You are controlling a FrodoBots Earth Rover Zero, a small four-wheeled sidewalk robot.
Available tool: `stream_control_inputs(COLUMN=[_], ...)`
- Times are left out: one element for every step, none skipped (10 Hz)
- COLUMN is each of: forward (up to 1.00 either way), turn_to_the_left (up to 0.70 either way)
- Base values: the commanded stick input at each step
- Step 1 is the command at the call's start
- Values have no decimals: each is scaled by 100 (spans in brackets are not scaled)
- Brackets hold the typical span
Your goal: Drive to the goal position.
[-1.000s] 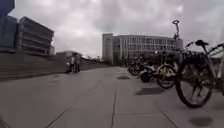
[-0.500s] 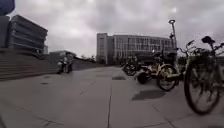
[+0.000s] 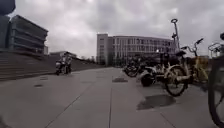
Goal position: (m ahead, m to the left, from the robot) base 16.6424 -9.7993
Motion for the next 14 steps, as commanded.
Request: stream_control_inputs(forward=[70, 70, 70, 70, 70, 70, 70, 70, 70, 70, 70, 70, 70, 70], turn_to_the_left=[0, 0, 0, 0, 0, 1, 5, 15, 13, 4, 2, 0, 0, 0])
